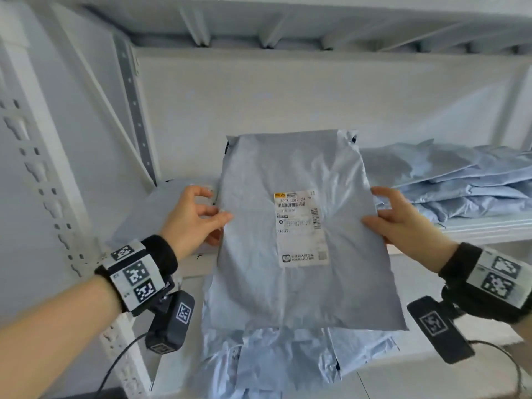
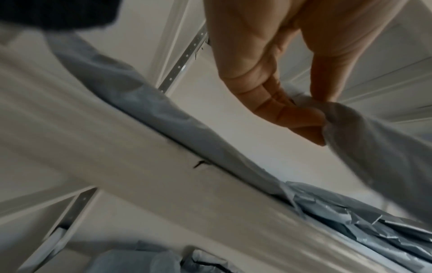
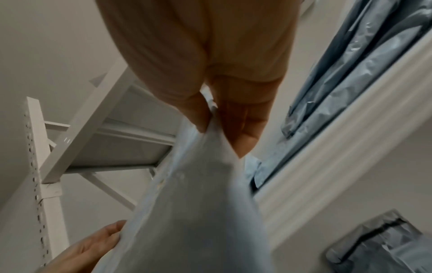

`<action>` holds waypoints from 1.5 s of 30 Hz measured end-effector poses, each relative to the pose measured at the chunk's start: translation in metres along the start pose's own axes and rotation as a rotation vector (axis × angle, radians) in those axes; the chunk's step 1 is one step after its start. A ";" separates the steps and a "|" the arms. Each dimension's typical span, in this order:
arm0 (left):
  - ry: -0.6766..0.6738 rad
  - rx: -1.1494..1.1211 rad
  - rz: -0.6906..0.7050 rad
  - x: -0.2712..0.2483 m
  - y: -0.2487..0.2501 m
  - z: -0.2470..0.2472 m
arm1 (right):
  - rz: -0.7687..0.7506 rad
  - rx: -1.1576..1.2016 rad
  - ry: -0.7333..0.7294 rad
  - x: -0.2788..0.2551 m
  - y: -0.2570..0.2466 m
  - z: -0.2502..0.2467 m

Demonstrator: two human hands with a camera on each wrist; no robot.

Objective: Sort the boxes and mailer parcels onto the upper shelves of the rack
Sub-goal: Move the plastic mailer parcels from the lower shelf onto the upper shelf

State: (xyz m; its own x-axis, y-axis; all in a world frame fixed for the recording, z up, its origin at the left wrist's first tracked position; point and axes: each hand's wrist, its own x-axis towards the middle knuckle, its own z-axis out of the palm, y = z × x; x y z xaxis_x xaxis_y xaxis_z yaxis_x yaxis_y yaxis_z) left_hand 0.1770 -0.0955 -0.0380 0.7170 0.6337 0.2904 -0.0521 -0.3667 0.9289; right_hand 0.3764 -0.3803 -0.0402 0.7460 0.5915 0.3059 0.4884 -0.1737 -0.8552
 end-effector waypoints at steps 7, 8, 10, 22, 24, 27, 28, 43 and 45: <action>-0.152 0.188 -0.040 0.058 0.037 0.021 | -0.021 -0.270 -0.015 0.062 -0.027 -0.030; -0.186 0.194 -0.067 0.066 0.042 0.024 | -0.025 -0.319 -0.025 0.073 -0.031 -0.035; -0.249 0.208 -0.112 0.082 0.051 0.030 | -0.018 -0.356 -0.095 0.094 -0.038 -0.046; -0.423 0.525 -0.338 0.155 0.038 0.075 | 0.034 -0.830 -0.524 0.199 -0.028 -0.049; -0.430 0.592 -0.364 0.163 0.032 0.078 | 0.018 -0.908 -0.542 0.209 -0.021 -0.043; -0.424 0.680 -0.391 0.172 0.025 0.083 | 0.001 -0.974 -0.574 0.220 -0.011 -0.034; -0.422 0.702 -0.398 0.174 0.022 0.084 | 0.000 -0.998 -0.579 0.224 -0.006 -0.031; -0.507 1.110 -0.162 0.175 0.003 0.085 | -0.038 -1.245 -0.570 0.223 0.015 -0.011; -0.507 1.179 -0.086 0.172 0.005 0.086 | -0.060 -1.290 -0.546 0.219 0.012 -0.011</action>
State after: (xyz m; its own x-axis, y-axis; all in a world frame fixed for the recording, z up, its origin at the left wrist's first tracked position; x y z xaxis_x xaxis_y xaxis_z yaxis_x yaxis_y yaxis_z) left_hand 0.3603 -0.0470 -0.0036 0.8838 0.4519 -0.1210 0.4638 -0.8801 0.1013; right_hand 0.5506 -0.2610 0.0211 0.5874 0.7994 -0.1264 0.8017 -0.5533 0.2262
